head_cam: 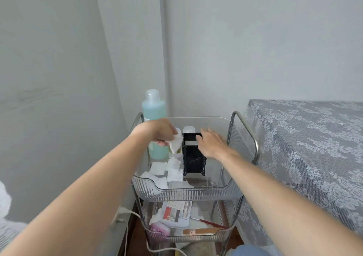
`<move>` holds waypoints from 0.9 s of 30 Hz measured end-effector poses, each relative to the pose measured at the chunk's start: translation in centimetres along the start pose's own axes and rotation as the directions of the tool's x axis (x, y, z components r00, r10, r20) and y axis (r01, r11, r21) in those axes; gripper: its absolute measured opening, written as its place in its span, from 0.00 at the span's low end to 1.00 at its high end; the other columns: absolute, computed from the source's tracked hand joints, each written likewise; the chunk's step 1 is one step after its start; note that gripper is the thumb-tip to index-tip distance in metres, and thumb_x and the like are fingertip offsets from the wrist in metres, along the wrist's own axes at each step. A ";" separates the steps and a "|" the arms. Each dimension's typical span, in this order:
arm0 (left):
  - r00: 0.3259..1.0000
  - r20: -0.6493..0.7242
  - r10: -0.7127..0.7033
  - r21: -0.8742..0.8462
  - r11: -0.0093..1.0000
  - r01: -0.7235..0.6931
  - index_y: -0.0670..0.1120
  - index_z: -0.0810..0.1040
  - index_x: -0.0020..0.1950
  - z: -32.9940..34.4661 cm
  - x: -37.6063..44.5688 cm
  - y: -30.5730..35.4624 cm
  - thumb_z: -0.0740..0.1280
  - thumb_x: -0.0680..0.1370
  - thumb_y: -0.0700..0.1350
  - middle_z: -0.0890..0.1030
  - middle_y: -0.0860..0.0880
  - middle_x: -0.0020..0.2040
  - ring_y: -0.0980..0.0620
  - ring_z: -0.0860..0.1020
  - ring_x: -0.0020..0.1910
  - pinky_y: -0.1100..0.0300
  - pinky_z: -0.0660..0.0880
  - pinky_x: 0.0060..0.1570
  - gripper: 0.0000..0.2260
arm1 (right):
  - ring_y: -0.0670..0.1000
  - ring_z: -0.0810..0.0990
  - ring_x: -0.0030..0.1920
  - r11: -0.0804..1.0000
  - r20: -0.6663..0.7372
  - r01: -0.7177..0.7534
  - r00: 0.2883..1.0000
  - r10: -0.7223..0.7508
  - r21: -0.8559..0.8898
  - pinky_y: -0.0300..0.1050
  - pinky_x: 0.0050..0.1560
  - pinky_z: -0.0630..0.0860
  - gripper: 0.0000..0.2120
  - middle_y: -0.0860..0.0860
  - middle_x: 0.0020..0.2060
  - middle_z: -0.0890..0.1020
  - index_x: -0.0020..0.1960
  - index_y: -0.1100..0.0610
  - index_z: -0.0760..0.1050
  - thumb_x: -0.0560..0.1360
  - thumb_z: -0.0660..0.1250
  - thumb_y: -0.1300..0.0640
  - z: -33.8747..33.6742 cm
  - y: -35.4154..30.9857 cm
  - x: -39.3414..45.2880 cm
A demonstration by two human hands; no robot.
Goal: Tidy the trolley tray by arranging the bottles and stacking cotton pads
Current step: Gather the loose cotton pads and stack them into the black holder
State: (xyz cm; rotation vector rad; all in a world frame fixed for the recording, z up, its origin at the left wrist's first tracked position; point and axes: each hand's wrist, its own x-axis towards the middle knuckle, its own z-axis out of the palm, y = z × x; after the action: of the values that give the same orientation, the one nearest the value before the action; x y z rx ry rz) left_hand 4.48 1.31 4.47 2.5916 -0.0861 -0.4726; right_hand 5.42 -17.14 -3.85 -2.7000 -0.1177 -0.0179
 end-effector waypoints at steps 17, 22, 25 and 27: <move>0.910 -0.309 0.277 -0.060 0.949 -0.309 0.49 0.79 0.55 3.3 4.0 1.3 0.74 0.74 0.40 0.79 0.48 0.46 0.51 0.74 0.50 0.56 0.76 0.51 0.12 | 0.53 0.80 0.47 0.952 -0.149 0.061 0.989 -0.017 0.299 0.49 0.49 0.77 0.06 0.50 0.43 0.82 0.42 0.54 0.80 0.74 0.69 0.52 -2.0 -0.1 0.7; 0.909 -0.319 0.269 0.083 0.963 -0.256 0.47 0.77 0.60 4.4 4.9 0.3 0.72 0.76 0.46 0.76 0.46 0.55 0.48 0.75 0.54 0.56 0.73 0.55 0.14 | 0.54 0.80 0.37 0.977 -0.118 0.020 0.993 0.006 0.213 0.46 0.39 0.75 0.13 0.51 0.31 0.80 0.31 0.57 0.77 0.71 0.73 0.53 -1.5 -0.4 1.0; 0.910 -0.343 0.233 0.051 0.972 -0.230 0.46 0.77 0.60 4.6 5.3 -0.2 0.69 0.77 0.47 0.77 0.44 0.58 0.46 0.77 0.57 0.53 0.74 0.58 0.12 | 0.53 0.70 0.29 0.969 -0.133 0.028 0.991 0.005 0.244 0.45 0.32 0.68 0.15 0.52 0.24 0.71 0.25 0.56 0.69 0.68 0.69 0.58 -1.7 -0.7 1.3; 0.922 -0.320 0.219 -0.004 0.973 -0.233 0.46 0.78 0.59 4.6 5.4 -0.3 0.67 0.78 0.48 0.79 0.44 0.57 0.45 0.78 0.56 0.52 0.76 0.57 0.12 | 0.50 0.66 0.28 0.949 -0.153 0.031 0.988 0.018 0.315 0.43 0.30 0.64 0.13 0.52 0.24 0.67 0.25 0.56 0.66 0.65 0.66 0.61 -2.2 -0.9 1.6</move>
State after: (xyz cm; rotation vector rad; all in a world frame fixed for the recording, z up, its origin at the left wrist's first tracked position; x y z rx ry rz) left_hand 7.91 -1.39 -1.08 2.5392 -0.2582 0.0297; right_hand 6.90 -17.08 -1.45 -2.3662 -0.0750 -0.1933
